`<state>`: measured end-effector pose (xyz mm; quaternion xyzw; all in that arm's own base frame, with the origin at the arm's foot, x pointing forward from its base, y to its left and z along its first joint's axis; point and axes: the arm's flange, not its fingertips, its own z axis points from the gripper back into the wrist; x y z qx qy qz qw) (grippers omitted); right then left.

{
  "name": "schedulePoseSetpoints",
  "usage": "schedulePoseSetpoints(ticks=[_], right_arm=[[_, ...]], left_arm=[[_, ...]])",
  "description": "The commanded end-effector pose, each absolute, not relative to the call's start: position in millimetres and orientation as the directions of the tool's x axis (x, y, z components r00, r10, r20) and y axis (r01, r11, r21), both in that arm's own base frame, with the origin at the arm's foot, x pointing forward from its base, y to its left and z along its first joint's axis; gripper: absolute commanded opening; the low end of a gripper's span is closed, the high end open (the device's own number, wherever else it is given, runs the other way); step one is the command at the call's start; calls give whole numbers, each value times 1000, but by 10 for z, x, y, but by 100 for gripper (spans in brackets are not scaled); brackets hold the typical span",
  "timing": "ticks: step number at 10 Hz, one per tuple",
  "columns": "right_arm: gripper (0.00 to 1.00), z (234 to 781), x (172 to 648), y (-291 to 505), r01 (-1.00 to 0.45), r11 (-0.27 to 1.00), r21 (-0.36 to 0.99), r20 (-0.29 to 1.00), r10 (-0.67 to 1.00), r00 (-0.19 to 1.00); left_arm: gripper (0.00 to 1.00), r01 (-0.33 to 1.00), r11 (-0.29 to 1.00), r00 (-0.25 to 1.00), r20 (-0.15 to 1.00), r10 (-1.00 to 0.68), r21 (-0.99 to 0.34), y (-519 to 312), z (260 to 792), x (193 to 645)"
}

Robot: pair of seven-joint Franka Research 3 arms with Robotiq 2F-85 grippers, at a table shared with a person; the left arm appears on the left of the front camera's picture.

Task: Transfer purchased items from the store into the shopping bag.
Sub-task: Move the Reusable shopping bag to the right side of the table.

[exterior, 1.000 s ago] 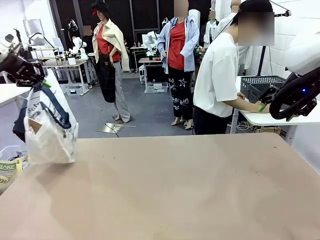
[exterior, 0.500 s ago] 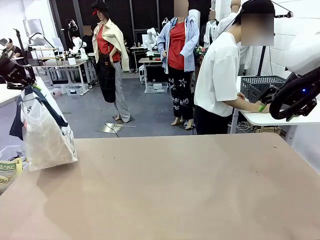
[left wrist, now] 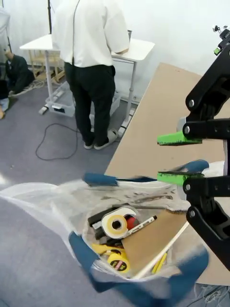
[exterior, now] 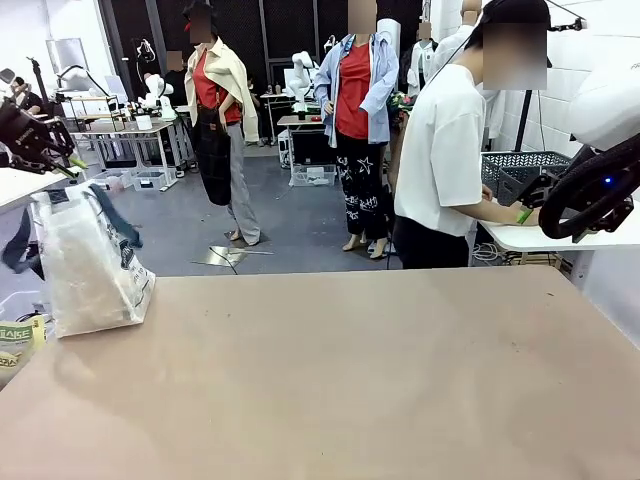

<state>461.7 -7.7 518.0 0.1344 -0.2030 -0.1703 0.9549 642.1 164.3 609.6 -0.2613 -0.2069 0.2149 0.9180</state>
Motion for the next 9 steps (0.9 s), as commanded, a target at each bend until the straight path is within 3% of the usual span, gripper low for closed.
schedulePoseSetpoints(ticks=[1, 2, 5, 9], right_arm=[[100, 5190, 4621, -81, 268, 910, 317, 340, -373, 863], [100, 5190, 4621, -81, 268, 910, 317, 340, -373, 863], [100, 5190, 4621, -81, 268, 910, 317, 340, -373, 863], [100, 5190, 4621, -81, 268, 910, 317, 340, -373, 863]], left_arm=[[91, -203, 799, 810, 362, 462, -565, 1490, 6173, 6327], [100, -152, 814, 803, 411, 432, -560, 1371, 6201, 6252], [100, 29, 894, 803, 543, 246, -448, 733, 6185, 6069], [100, 184, 960, 840, 542, -41, -212, -348, 5924, 6114]])
